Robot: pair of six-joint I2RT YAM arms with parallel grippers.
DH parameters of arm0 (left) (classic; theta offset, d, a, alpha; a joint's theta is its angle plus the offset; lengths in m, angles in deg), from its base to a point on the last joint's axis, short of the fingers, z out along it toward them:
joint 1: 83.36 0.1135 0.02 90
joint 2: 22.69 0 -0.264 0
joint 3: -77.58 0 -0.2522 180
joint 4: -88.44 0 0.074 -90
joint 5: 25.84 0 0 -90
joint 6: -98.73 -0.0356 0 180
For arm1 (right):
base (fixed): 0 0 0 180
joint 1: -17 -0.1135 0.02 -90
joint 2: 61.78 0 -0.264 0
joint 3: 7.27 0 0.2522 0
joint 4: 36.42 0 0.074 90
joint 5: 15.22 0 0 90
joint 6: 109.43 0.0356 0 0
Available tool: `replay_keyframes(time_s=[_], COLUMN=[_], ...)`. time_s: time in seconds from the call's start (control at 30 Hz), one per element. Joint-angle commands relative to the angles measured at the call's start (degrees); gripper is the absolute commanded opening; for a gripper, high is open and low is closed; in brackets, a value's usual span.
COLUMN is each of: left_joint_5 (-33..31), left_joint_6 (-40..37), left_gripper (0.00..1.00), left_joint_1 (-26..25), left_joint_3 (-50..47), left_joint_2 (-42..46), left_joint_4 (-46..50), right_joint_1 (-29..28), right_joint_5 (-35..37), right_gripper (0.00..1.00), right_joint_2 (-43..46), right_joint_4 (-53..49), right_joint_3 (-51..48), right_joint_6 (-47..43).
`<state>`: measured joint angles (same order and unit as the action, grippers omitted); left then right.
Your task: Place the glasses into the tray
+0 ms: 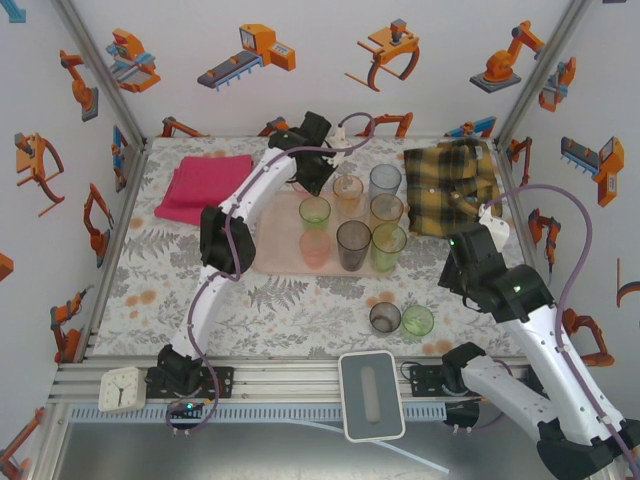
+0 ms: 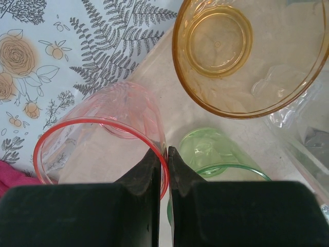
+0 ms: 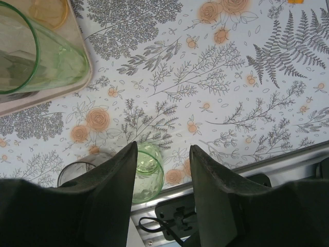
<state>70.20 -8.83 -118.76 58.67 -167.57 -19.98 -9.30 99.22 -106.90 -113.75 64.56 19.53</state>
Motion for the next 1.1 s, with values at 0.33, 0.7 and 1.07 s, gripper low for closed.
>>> replay_keyframes(time_s=[0.33, 0.7, 1.07], left_joint_5=[0.65, 0.46, 0.38], left_joint_6=[-1.15, -1.31, -1.77], left_gripper=[0.07, 0.07, 0.07], left_joint_1=[-0.91, -1.25, -1.61], left_joint_3=[1.99, 1.96, 1.95], left_joint_2=[-1.32, -1.55, -1.97], left_joint_4=[-0.25, -0.11, 0.10], right_joint_1=[0.73, 0.82, 0.90], right_joint_5=[-0.10, -0.45, -0.63], right_gripper=[0.45, 0.45, 0.45], right_joint_2=[-0.36, -0.49, -0.65], right_joint_4=[0.99, 1.26, 1.34], right_joint_3=[-0.85, -0.86, -1.08], right_joint_6=[-0.99, -1.17, -1.17])
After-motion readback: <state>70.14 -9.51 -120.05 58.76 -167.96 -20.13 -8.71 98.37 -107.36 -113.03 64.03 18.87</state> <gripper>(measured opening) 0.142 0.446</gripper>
